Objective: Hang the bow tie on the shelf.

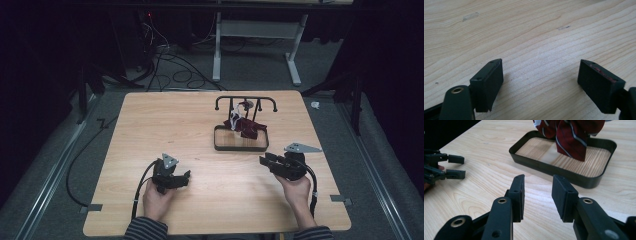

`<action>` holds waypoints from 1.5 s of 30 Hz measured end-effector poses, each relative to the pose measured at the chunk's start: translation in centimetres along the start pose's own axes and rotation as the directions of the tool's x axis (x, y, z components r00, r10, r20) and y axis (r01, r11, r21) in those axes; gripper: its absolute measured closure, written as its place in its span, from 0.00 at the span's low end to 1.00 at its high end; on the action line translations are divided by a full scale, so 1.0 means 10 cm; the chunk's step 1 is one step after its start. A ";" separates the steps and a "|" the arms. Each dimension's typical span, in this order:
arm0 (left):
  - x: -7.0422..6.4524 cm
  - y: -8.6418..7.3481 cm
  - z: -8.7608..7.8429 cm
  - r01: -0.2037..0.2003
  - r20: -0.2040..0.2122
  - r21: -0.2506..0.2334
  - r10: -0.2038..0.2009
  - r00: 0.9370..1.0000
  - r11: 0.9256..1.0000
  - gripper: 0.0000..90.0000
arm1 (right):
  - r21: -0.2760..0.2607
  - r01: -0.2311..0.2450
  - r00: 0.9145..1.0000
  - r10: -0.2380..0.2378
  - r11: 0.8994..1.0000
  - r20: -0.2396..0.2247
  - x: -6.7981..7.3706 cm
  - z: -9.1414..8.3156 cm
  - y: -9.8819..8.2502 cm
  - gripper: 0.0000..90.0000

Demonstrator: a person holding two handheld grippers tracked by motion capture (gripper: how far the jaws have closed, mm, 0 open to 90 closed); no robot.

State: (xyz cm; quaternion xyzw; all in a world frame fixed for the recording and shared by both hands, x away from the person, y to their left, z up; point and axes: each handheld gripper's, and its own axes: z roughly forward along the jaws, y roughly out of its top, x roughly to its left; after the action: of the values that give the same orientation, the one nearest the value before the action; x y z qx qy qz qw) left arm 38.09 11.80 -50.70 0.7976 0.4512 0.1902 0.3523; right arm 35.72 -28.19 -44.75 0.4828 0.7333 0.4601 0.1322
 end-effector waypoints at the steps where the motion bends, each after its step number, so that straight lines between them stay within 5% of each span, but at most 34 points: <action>1: 0.00 0.00 0.00 0.000 0.000 0.000 0.000 1.000 1.000 0.23 | 0.000 -0.002 1.000 0.002 1.000 -0.002 0.00 0.01 -0.02 0.72; 28: 0.00 0.00 0.00 0.000 0.000 0.000 0.000 1.000 1.000 0.23 | 0.067 -0.038 0.999 0.036 0.997 0.023 -0.03 0.22 -0.39 0.70; 37: 0.00 0.00 0.00 0.000 0.000 0.000 0.000 1.000 1.000 0.23 | 0.104 0.003 0.996 -0.012 0.995 0.085 -0.02 0.31 -0.47 0.67; 45: 0.00 0.00 0.00 0.001 -0.001 0.000 -0.001 1.000 1.000 0.23 | 0.141 0.109 0.982 -0.129 0.984 0.136 0.10 0.34 -0.48 0.60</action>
State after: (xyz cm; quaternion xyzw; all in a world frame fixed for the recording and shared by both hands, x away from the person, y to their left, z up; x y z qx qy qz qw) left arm 38.08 11.79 -50.70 0.7973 0.4518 0.1904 0.3520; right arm 34.60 -25.96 -50.19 0.4778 0.7785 0.3652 0.1797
